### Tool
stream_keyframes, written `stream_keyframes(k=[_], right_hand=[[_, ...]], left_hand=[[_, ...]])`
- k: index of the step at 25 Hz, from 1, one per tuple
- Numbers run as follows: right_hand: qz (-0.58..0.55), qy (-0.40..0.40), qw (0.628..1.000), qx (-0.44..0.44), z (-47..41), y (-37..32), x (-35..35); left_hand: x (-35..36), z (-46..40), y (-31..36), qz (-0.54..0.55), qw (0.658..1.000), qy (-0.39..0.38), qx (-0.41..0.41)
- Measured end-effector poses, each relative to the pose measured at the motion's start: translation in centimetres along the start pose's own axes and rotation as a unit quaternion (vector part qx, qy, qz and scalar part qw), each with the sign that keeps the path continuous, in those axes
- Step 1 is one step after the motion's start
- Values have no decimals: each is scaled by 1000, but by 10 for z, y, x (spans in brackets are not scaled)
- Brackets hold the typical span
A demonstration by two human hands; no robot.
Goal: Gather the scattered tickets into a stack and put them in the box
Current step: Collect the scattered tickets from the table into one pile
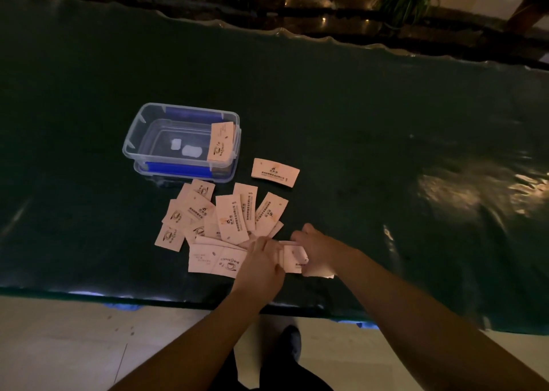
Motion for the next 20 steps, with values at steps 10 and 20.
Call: stream_keyframes(k=[10, 20], right_hand=[[-538, 44, 810, 228, 9, 3, 17], [-746, 84, 592, 295, -38, -50, 11]], left_hand=[[-56, -67, 14, -230, 970, -71, -17], [-61, -60, 17, -137, 981, -129, 41]])
Point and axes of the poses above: each hand's wrist, its own z-axis away from the middle knuckle, its own x-axis out of the palm, y = z × x, the point moved 1 cm from there along -z, towards the middle knuckle, and after that the axes turned 12 degrees about z, right-handed, at the moved point
